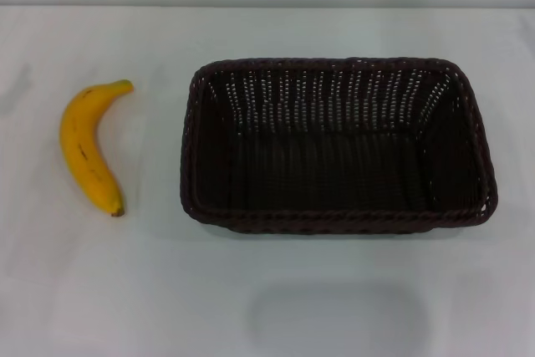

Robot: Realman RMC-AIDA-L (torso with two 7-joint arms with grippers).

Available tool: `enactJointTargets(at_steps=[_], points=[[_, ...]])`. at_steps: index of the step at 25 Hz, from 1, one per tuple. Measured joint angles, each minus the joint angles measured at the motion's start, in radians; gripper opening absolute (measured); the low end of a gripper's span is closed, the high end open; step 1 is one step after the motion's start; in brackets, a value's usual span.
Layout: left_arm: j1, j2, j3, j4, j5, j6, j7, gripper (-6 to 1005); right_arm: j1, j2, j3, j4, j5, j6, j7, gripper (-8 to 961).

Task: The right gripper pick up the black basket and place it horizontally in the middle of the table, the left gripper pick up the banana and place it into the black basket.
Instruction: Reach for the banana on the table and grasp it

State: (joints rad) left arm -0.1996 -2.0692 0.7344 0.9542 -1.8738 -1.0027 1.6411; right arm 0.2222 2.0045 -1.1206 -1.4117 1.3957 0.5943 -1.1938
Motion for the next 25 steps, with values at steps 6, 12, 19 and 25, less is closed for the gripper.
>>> enactJointTargets(at_steps=[6,12,19,25], points=[[-0.037,0.028,-0.001,0.278,0.572,-0.054,-0.655,889,0.059,0.002,0.139,0.329,0.456,0.144,-0.54,601],[-0.196,0.087,-0.007,0.403,1.044,-0.305,-1.075,889,0.129,0.004,0.355,0.633,0.638,0.422,-0.903,638],[-0.38,0.161,-0.035,0.371,1.272,-0.58,-1.274,889,0.147,0.007,0.443,0.818,0.736,0.552,-1.195,759],[-0.462,0.187,-0.035,0.365,1.449,-0.723,-1.377,889,0.162,0.008,0.441,0.87,0.759,0.56,-1.317,859]])
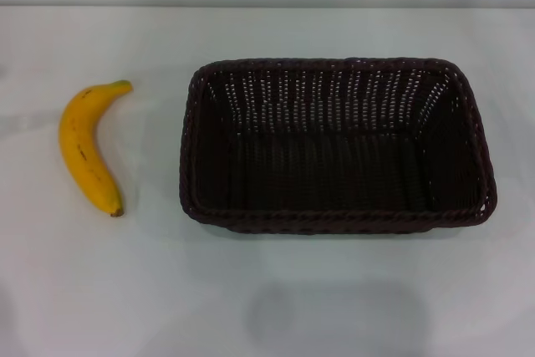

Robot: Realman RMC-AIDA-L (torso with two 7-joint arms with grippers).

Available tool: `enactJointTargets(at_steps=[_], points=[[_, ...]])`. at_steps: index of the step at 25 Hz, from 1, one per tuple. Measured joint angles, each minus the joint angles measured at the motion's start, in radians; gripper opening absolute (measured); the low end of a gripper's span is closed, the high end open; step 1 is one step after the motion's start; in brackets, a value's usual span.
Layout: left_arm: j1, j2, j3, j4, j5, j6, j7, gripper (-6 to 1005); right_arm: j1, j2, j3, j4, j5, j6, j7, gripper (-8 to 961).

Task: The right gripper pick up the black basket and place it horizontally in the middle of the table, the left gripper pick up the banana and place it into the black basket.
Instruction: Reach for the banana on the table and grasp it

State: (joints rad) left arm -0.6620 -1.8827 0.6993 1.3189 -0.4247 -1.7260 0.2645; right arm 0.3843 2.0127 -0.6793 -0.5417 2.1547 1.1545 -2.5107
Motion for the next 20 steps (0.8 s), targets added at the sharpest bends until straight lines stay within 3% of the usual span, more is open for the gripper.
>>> enactJointTargets(at_steps=[4,12,20], points=[[-0.03,-0.003,0.0,-0.082,0.057,-0.032,-0.019,888,0.014,0.0,0.002,0.022,0.001,-0.002,-0.016,875],[-0.059,-0.044,-0.001,-0.265,0.069,0.11,-0.051,888,0.013,-0.001,0.025,0.063,0.003,-0.005,-0.086,875],[-0.09,-0.047,-0.001,-0.416,0.076,0.22,-0.087,888,0.014,-0.003,0.032,0.081,0.003,-0.015,-0.099,875]])
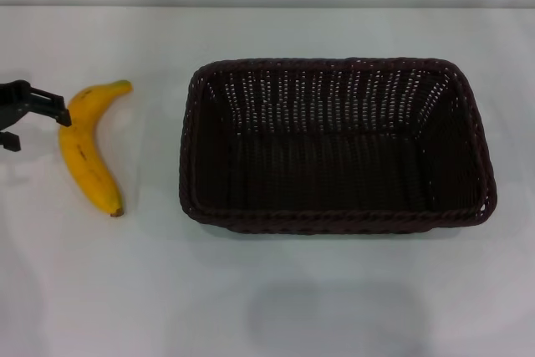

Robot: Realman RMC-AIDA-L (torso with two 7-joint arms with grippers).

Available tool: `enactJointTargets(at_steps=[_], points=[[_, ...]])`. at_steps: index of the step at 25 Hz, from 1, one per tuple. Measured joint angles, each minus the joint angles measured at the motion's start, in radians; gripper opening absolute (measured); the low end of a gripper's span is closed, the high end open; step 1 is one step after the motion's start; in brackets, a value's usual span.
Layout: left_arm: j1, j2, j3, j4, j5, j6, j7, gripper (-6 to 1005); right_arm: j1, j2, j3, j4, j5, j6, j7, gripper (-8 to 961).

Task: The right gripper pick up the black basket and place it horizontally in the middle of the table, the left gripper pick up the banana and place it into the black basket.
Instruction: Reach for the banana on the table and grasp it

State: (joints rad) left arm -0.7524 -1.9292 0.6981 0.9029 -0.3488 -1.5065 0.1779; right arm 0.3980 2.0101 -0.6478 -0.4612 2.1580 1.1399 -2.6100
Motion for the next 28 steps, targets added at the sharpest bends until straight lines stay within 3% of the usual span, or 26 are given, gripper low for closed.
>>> enactJointTargets(at_steps=[15,28], points=[[-0.042,-0.015,0.008,-0.202,0.006,0.181,-0.045,829,-0.009,0.003,0.0,0.023,0.0,0.006,-0.04,875],[-0.084,-0.01,0.009,-0.263,0.066,0.23,-0.063,771,0.001,0.002,0.008,0.047,0.001,-0.009,-0.068,875]])
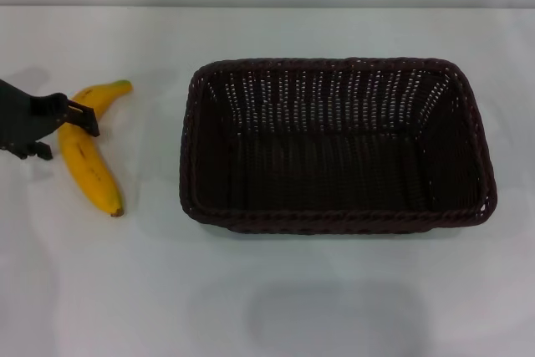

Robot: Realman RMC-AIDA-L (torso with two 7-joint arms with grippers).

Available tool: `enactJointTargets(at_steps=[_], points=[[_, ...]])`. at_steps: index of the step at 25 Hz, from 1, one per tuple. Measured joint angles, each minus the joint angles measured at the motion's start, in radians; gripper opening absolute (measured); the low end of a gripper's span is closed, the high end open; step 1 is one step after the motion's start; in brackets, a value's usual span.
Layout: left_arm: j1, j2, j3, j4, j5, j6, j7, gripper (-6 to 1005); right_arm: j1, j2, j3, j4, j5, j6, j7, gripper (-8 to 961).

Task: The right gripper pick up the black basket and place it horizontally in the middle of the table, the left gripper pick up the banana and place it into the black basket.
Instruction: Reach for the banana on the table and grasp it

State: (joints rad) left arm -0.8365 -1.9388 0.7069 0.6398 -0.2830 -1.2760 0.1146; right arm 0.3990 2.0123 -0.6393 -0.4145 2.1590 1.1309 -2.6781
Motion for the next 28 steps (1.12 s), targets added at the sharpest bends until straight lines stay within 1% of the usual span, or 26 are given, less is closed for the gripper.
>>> enactJointTargets(at_steps=[9,14,20,28], points=[[-0.033,0.013,0.001,-0.018,0.002,-0.005,0.012,730,0.013,0.0,0.014,0.002,0.001,-0.025,0.0,875],[-0.043,0.017,0.001,-0.042,0.001,-0.005,0.013,534,0.016,0.0,0.015,0.002,0.001,-0.031,0.0,875],[-0.046,0.02,0.001,-0.059,0.0,-0.011,0.021,476,0.018,0.0,0.015,0.002,0.001,-0.033,0.0,875],[-0.044,0.017,0.003,-0.078,0.012,-0.022,0.032,529,0.027,-0.001,0.015,0.016,0.001,-0.048,0.0,875]])
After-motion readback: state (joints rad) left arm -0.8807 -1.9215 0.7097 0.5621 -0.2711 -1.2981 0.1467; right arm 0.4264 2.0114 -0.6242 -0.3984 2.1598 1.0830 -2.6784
